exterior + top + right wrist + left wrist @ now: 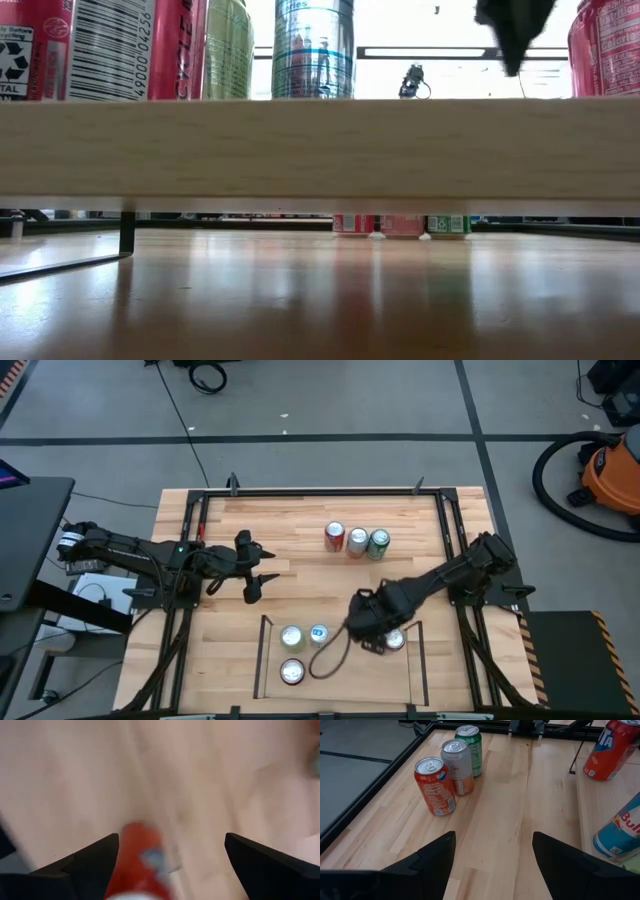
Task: Place canned beverage on shelf
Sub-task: Put the green soda can on the shelf
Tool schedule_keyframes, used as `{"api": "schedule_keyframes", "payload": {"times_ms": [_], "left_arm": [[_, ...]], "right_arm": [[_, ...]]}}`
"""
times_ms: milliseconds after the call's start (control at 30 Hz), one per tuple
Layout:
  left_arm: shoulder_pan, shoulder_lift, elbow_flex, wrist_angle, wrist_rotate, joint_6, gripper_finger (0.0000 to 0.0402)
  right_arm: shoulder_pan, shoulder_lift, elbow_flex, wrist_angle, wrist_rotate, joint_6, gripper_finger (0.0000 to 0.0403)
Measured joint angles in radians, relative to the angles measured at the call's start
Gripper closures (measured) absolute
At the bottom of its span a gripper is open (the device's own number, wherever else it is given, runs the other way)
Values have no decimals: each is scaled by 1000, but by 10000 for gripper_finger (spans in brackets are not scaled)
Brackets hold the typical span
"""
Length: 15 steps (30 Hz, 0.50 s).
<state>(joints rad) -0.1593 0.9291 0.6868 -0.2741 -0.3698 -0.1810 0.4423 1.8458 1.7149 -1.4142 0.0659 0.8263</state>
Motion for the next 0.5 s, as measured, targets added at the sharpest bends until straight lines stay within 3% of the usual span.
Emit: {"api": "schedule_keyframes", "payload": {"times_ms": [367, 500], "left_arm": [[0, 0, 0, 0, 0, 13, 127], [0, 0, 0, 0, 0, -14, 127]], "right_arm": [[-113, -17, -3, -53, 171, -182, 28], [-136, -76, -80, -32, 207, -210, 28]]}}
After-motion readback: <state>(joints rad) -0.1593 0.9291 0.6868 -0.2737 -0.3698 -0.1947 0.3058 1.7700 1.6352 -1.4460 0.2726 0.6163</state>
